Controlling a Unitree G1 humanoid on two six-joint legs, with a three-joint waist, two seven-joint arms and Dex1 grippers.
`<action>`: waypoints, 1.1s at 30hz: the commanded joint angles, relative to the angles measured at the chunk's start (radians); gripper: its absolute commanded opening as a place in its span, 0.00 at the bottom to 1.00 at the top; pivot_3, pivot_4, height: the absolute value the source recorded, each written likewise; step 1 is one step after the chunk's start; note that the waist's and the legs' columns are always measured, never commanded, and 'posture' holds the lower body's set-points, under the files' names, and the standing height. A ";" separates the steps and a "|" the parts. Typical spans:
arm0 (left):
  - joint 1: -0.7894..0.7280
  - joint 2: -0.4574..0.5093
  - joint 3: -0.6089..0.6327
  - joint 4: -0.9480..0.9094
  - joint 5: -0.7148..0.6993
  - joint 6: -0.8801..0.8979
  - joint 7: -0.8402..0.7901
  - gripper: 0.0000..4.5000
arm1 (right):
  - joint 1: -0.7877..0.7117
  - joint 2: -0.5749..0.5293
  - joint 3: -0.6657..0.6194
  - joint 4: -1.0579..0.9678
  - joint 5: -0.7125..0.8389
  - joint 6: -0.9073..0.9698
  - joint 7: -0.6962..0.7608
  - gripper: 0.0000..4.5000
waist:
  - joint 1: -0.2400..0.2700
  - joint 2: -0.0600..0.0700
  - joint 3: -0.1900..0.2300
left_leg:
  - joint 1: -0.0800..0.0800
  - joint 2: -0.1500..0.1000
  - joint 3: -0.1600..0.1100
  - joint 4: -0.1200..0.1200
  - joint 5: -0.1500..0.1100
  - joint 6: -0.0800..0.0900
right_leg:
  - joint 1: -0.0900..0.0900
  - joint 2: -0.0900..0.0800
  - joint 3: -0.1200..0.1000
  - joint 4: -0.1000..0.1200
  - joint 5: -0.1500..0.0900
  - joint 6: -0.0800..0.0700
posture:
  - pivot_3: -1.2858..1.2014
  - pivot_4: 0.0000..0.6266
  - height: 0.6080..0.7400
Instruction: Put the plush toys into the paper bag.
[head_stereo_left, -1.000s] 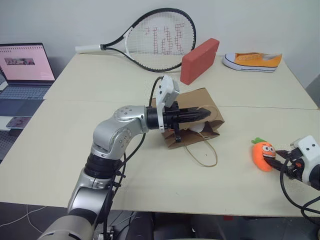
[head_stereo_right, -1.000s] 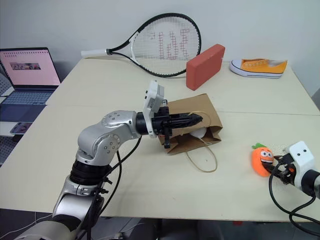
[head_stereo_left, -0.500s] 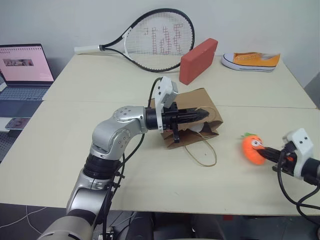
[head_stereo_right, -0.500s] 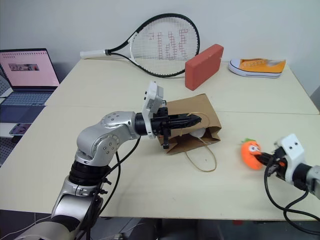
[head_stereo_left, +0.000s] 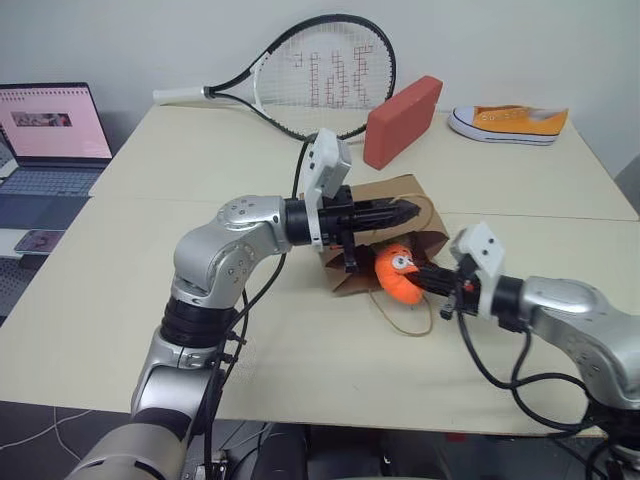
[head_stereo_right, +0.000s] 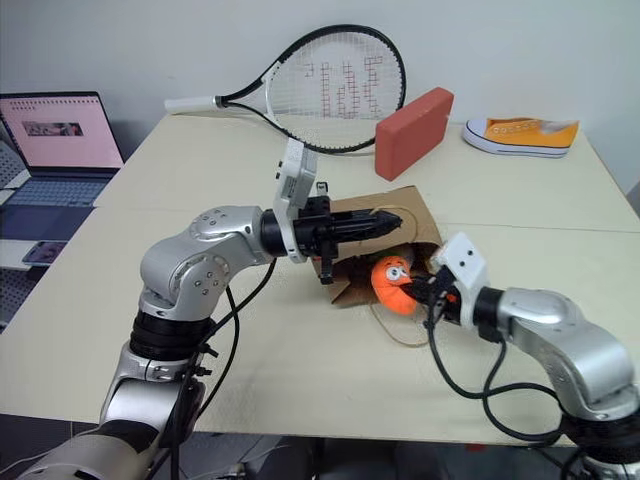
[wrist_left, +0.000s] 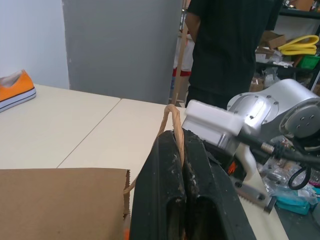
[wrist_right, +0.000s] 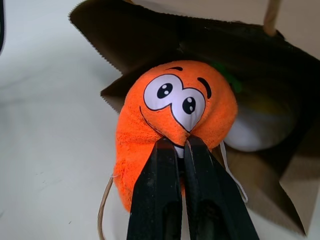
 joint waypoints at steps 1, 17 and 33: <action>-0.008 -0.006 0.015 -0.044 -0.023 0.001 0.008 0.00 | -0.050 0.040 0.069 0.035 -0.081 -0.079 -0.032 0.01 | -0.001 0.000 0.000 | 0.000 0.000 0.000 0.000 0.000 0.000 | 0.000 0.000 0.000 0.000 0.000 0.000 | 0.52 0.24 1.00; 0.001 -0.019 0.004 -0.049 -0.029 0.009 0.027 0.00 | -0.141 0.230 0.229 0.174 -0.347 -0.288 -0.129 0.01 | -0.003 0.000 0.000 | 0.000 0.000 0.000 -0.001 0.000 0.000 | -0.001 0.000 0.000 0.001 0.000 0.000 | 0.52 0.24 1.00; 0.008 -0.017 0.005 -0.030 -0.012 0.006 0.032 0.00 | -0.115 0.223 0.228 0.138 -0.455 -0.344 -0.116 0.99 | -0.003 0.000 0.000 | 0.000 0.000 0.000 -0.001 0.000 0.000 | -0.001 0.000 0.000 0.001 0.000 0.000 | 0.52 0.24 1.00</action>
